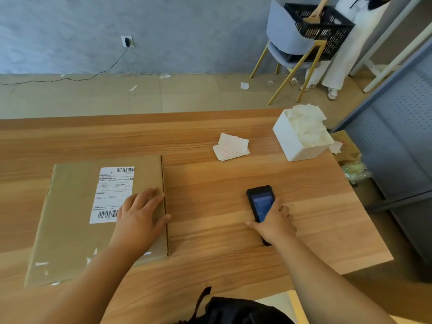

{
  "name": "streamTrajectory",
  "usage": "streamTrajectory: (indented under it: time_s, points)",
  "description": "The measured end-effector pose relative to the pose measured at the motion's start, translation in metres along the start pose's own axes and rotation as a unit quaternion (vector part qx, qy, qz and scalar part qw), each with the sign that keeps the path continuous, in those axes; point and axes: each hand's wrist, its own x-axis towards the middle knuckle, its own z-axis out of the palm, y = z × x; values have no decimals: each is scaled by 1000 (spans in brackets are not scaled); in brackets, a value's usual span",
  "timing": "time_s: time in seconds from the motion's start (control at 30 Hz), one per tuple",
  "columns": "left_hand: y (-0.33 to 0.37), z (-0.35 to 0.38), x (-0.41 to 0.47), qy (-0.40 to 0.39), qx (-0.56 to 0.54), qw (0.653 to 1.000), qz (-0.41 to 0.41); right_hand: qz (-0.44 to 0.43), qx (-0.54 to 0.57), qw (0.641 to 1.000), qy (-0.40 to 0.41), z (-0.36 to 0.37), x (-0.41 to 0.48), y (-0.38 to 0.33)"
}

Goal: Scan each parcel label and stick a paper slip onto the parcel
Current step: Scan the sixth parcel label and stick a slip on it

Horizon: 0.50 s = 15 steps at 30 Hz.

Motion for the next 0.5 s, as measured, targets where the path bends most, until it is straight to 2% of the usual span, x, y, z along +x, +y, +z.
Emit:
streamTrajectory:
  time_s: [0.13,0.23,0.3,0.4,0.5]
  points:
    - [2,3,-4,1,-5,1000,-5,0,-12,1000,23,5,5,3]
    - [2,1,-3,-13,-5,1000,-3,9,76,997,2,0,6,-1]
    - [0,-4,-2,-20,-16,1000,8,6,89,996,-4,-6,3,-7]
    - [-4,-15,-7,-7,-49,999,14,-24,112,993,1,-12,-12,-20]
    - [-15,-23,-21,29,-64,997,-13,-92,134,987,-6,-21,-35,-41]
